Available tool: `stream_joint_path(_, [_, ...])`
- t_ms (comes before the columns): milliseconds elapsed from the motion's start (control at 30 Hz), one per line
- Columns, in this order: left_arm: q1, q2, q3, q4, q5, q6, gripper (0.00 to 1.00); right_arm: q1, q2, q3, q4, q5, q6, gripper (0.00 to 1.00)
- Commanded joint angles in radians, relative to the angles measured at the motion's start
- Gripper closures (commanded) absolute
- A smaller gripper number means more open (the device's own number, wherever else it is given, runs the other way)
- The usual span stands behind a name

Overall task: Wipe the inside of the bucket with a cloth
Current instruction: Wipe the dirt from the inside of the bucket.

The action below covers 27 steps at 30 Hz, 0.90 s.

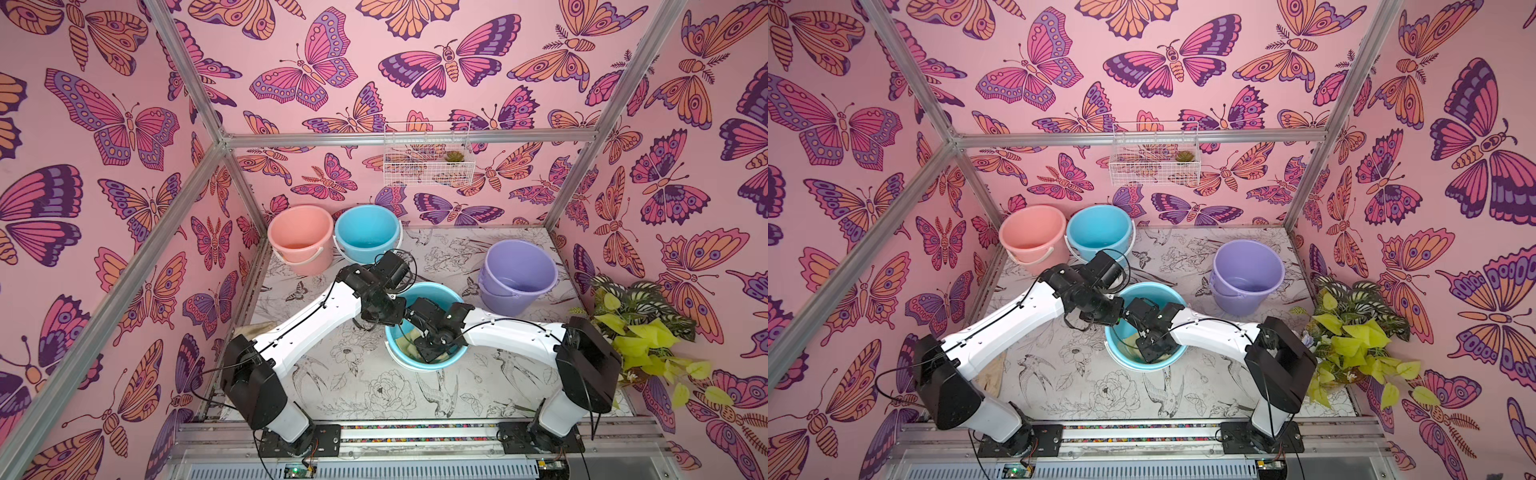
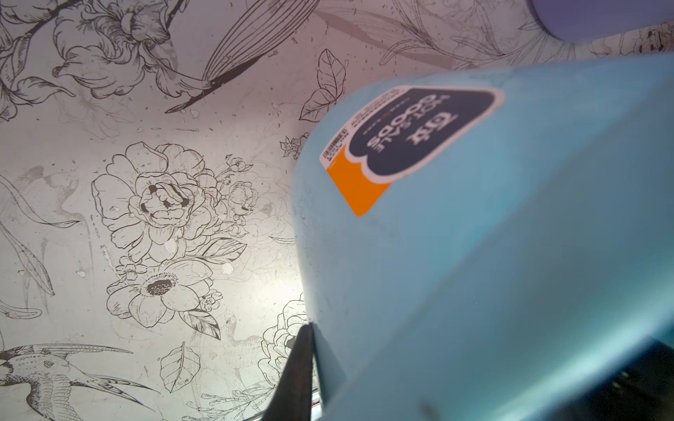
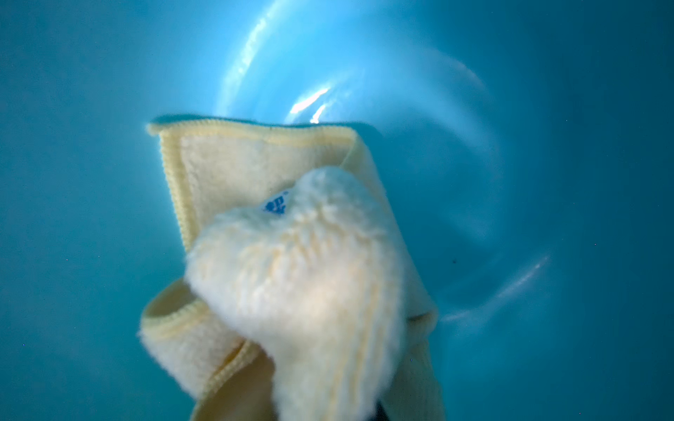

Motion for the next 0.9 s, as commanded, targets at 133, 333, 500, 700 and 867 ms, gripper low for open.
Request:
stream_joint_path(133, [0.000, -0.044, -0.004, 0.066, 0.035, -0.020, 1.00, 0.007, -0.007, -0.024, 0.105, 0.013, 0.113, 1.00])
stream_joint_path(333, [0.006, -0.049, -0.016, 0.073, 0.033, -0.018, 1.00, 0.007, -0.084, 0.046, -0.022, 0.008, 0.118, 1.00])
stream_joint_path(500, [0.012, -0.049, -0.022, 0.076, 0.036, -0.015, 1.00, 0.006, -0.194, 0.152, -0.204, -0.022, 0.120, 1.00])
stream_joint_path(700, [0.013, -0.044, -0.016, 0.082, 0.041, -0.014, 1.00, 0.006, -0.273, 0.238, -0.334, -0.106, 0.142, 1.00])
stream_joint_path(867, [0.014, -0.044, -0.010, 0.082, 0.044, -0.014, 1.00, 0.005, -0.293, 0.249, -0.329, -0.232, 0.201, 1.00])
